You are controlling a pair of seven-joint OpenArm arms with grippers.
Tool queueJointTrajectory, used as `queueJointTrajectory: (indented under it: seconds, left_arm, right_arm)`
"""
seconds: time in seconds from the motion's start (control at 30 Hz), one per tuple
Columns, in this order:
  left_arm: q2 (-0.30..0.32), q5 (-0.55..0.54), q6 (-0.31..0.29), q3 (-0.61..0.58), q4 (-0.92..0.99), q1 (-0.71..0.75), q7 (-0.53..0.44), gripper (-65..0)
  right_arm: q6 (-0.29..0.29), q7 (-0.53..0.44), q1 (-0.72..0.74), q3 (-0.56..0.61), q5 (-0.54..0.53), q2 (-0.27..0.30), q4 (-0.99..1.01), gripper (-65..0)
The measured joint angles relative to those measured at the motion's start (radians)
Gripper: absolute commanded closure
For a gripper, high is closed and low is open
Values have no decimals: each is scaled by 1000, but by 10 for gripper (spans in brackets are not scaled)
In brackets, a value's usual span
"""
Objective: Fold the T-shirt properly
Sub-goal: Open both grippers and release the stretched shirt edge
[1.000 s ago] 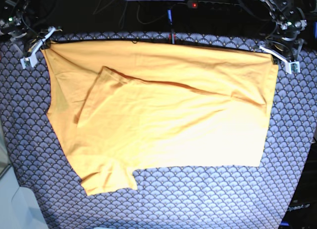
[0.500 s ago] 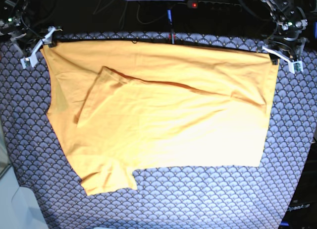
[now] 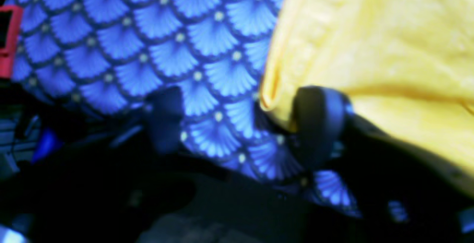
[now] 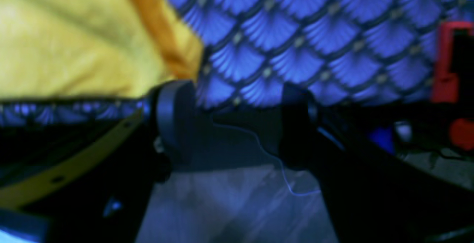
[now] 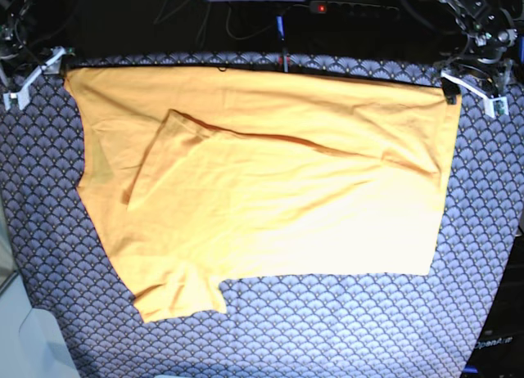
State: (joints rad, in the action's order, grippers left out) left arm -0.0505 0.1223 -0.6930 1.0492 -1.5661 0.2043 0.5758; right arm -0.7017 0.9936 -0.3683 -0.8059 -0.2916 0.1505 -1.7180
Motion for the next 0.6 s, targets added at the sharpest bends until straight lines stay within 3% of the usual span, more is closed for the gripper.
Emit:
queueJointTrajectory:
  seconds: [0.1, 0.43, 0.6]
  left_arm:
    - [0, 0, -1, 1, 0, 0, 0, -619]
    - [-2, 7, -8, 57, 1, -51, 6, -609]
    - [36, 8, -8, 101, 1, -91, 11, -416]
  right_arm:
    - [0, 9, 15, -6, 5, 3, -1, -378]
    - [0, 16, 116, 17, 4, 44, -3, -377]
    - [0, 16, 174, 75, 0, 63, -2, -377]
